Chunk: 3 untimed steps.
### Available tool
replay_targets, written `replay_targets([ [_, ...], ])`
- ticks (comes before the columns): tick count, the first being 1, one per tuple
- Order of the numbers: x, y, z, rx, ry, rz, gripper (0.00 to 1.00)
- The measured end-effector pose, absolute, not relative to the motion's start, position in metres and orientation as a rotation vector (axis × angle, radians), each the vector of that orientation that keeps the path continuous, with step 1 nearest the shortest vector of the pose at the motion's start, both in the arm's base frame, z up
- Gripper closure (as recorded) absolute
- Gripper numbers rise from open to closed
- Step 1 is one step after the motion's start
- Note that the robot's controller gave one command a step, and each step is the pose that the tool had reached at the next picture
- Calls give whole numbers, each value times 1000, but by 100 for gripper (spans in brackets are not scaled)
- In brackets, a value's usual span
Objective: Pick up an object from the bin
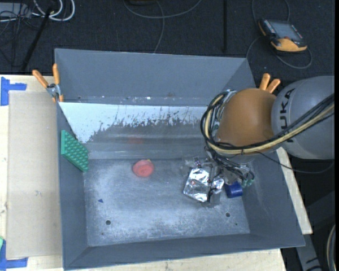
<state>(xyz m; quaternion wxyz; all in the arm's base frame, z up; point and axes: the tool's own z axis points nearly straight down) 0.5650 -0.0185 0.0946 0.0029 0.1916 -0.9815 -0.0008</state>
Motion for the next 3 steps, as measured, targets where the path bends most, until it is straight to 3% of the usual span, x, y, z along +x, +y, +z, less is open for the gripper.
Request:
replay_targets([
  [1,566,-19,97,596,-3083,-2,100],
  [2,534,0,210,570,-3097,1,100],
  [3,574,-80,133,767,-3043,1,100],
])
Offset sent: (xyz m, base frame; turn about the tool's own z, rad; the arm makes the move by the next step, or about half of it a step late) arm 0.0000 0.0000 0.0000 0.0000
